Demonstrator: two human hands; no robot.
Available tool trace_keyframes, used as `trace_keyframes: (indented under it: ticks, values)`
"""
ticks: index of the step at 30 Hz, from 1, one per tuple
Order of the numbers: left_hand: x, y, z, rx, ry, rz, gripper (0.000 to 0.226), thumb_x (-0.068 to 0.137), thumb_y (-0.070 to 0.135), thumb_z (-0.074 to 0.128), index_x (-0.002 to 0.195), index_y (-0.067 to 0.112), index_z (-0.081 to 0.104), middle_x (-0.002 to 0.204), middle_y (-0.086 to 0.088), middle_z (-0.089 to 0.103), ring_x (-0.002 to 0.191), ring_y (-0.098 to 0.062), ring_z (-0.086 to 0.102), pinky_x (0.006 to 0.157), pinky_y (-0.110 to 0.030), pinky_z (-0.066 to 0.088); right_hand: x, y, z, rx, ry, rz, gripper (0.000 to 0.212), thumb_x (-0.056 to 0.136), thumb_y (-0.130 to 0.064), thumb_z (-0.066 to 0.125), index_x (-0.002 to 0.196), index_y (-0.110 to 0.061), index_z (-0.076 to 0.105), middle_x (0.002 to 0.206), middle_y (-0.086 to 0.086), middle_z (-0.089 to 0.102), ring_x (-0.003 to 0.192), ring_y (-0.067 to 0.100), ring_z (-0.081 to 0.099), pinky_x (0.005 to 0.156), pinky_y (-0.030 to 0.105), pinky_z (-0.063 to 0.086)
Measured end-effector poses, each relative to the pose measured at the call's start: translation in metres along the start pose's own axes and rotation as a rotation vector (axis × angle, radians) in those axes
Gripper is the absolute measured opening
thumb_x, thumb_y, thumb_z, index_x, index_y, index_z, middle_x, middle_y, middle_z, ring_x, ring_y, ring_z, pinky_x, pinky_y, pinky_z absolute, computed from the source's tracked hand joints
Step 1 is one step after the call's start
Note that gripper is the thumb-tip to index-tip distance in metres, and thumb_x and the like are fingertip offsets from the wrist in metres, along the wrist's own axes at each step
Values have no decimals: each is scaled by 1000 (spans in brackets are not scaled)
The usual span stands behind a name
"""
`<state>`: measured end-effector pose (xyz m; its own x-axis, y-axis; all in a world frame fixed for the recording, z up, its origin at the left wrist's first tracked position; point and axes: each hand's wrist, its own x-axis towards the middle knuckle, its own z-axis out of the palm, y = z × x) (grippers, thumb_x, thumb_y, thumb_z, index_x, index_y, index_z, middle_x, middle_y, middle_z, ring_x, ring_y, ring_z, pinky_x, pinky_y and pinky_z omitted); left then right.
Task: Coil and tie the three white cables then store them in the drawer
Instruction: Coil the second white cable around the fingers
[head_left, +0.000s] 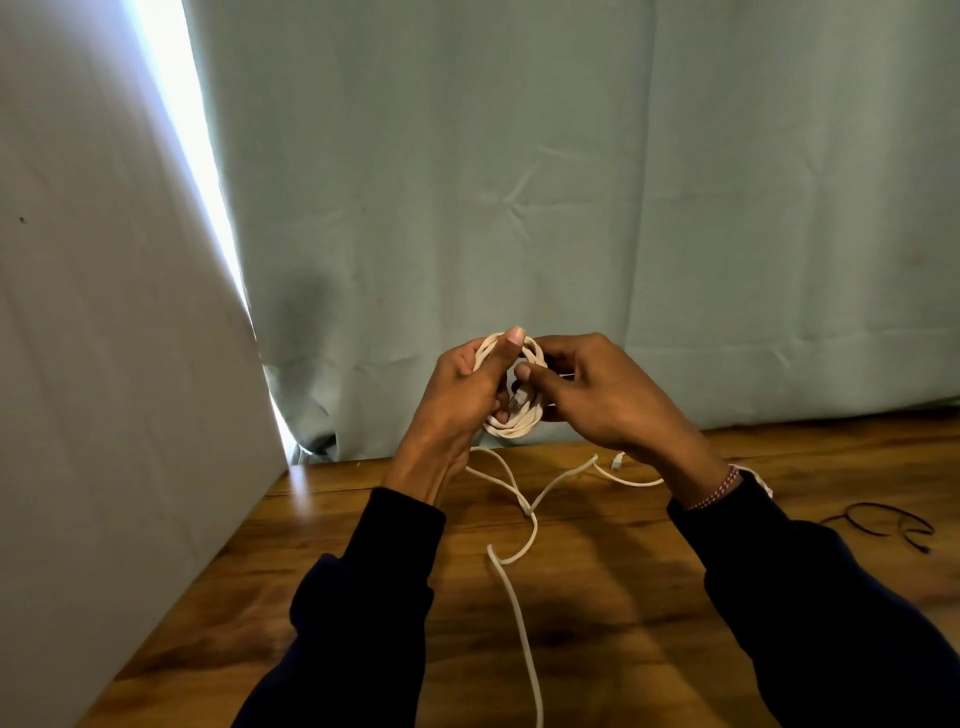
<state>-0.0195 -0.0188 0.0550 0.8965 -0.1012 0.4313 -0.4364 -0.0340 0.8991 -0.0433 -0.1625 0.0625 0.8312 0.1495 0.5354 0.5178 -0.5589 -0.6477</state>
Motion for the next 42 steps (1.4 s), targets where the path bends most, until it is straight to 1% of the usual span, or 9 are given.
trace_keyframes:
  ticks: [6, 11, 15, 18, 22, 27, 33, 39, 42]
  values:
    - [-2, 9, -7, -54, -112, -44, 38, 100, 42, 53, 103, 9, 72, 60, 0, 54, 63, -15, 55, 68, -33, 51, -1, 2, -6, 100, 51, 25, 23, 100, -22, 58, 118, -23, 74, 97, -2, 76, 83, 11, 73, 75, 28, 62]
    - [-2, 11, -26, -191, -249, -97, 38, 98, 29, 55, 117, 0, 69, 121, -35, 62, 114, -42, 62, 103, -45, 52, -1, 0, -5, 104, 80, 24, 28, 100, -25, 59, 125, -23, 70, 110, -2, 75, 93, 11, 71, 78, 28, 62]
    - [-1, 10, -31, -247, -268, -104, 37, 89, 31, 58, 101, -2, 67, 78, -18, 66, 77, -28, 64, 79, -30, 58, -2, -4, -5, 53, 2, 16, 26, 103, -26, 52, 120, -20, 71, 101, 0, 75, 89, 12, 72, 84, 38, 61]
    - [-2, 13, -28, -387, -286, -161, 24, 86, 26, 59, 87, 2, 61, 60, -4, 55, 62, -17, 55, 68, -27, 55, -3, -7, -6, -32, -13, -51, 32, 106, -23, 46, 135, -22, 58, 112, -1, 71, 96, 12, 69, 88, 39, 60]
    - [-2, 14, -24, -485, -297, -193, 19, 93, 22, 57, 86, 3, 58, 58, -3, 53, 58, -16, 54, 61, -25, 55, -3, -7, -12, -9, -39, -39, 56, 106, -24, 46, 156, -37, 25, 123, -8, 60, 104, 14, 67, 91, 35, 59]
    - [0, 8, -9, -279, -158, -101, 27, 105, 25, 48, 87, 8, 59, 55, 2, 37, 51, -10, 41, 53, -23, 44, -5, -8, -7, -117, 17, -102, 43, 106, -18, 44, 148, -29, 46, 109, 3, 71, 94, 14, 69, 86, 38, 60]
    - [1, 3, 0, -62, -95, -19, 28, 104, 38, 47, 111, 20, 66, 56, 7, 40, 53, -7, 42, 57, -25, 42, -3, -4, -14, -117, -19, -87, 47, 104, -15, 46, 149, -29, 45, 115, 8, 71, 95, 19, 69, 87, 43, 59]
    - [1, 3, -4, -477, -226, -125, 30, 104, 28, 47, 89, 6, 60, 59, 1, 41, 59, -13, 43, 63, -26, 43, -2, -2, -19, -77, 28, -105, 42, 104, -15, 48, 143, -30, 53, 115, 1, 72, 98, 14, 69, 87, 40, 60]
    - [2, 5, -9, -633, -342, -135, 27, 104, 18, 45, 98, -1, 63, 69, -4, 52, 67, -15, 54, 69, -28, 53, -2, -2, -27, -62, 23, -110, 41, 104, -14, 47, 141, -30, 56, 114, 0, 72, 101, 14, 68, 89, 40, 60]
